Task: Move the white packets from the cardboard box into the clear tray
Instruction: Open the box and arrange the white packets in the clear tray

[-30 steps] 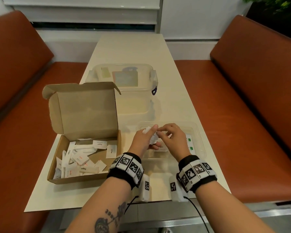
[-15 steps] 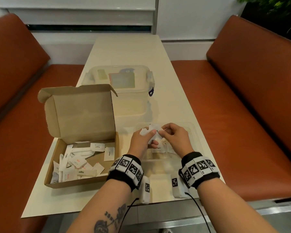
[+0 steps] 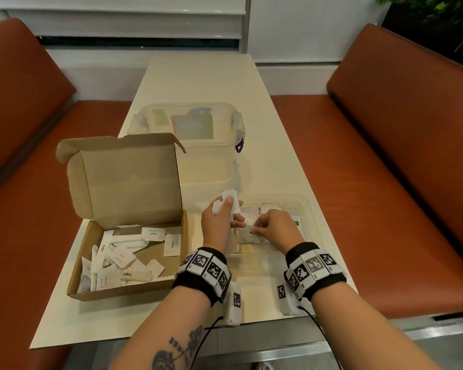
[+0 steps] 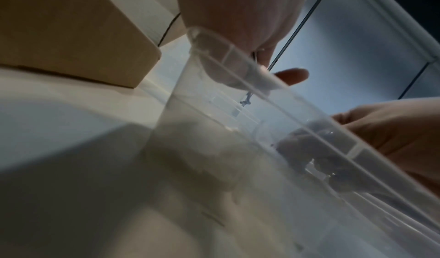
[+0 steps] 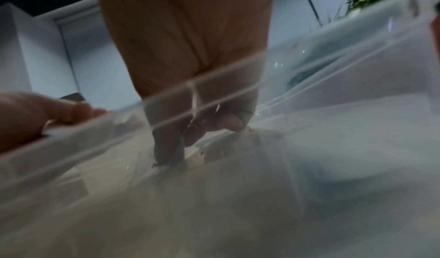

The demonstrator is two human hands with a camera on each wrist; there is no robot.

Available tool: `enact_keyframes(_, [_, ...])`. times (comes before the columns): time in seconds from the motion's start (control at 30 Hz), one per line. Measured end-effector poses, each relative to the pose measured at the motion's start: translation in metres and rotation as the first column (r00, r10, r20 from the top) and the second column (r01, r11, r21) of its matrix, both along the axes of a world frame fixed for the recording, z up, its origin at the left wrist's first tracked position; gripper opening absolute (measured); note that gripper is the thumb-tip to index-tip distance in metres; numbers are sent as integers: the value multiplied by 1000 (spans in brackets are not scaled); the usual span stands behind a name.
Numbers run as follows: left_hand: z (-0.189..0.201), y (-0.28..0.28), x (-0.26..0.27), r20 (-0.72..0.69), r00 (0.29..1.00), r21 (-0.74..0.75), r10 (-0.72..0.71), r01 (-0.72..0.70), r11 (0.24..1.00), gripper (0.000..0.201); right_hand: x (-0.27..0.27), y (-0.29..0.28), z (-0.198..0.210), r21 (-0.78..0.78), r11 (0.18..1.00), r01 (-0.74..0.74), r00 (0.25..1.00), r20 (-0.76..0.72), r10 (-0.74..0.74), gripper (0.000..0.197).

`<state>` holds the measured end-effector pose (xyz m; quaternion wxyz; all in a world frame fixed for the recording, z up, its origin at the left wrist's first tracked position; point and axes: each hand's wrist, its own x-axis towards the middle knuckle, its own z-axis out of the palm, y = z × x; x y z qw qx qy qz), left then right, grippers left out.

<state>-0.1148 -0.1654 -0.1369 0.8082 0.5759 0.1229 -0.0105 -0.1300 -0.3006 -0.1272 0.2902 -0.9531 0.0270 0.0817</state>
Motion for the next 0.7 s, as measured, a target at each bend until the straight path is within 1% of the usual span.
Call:
enact_keyframes(0.07, [0,-1,0,3,1000,10,-3,3,1000,14,2,4,-2,-45,999,-26,999,-28,25,15])
enact_keyframes(0.23, [-2,-2,0,15,1000,26,2,-2,1000,12,2,7,-4,-119,991,-69,998,-13,68,17])
enact_keyframes(0.3, [-3,-3,0,20,1000,42,3,-4,999,11,1,7,-4,-110,992,-65,997,24,68,13])
enact_keyframes(0.37, [-3,-3,0,17,1000,33,8,-9,999,12,-2,7,-5,-93,994,-61,995,75,68,15])
enact_keyframes(0.47, [-4,-3,0,20,1000,38,14,-14,999,12,-5,9,-8,-116,991,-71,989,124,85,11])
enact_keyframes(0.53, [-5,-3,1,24,1000,51,10,-12,999,11,-6,10,-9,-135,988,-81,988,118,97,9])
enact_keyframes(0.7, [-6,-3,1,25,1000,59,8,-10,998,11,-3,11,-10,-165,983,-85,992,74,99,12])
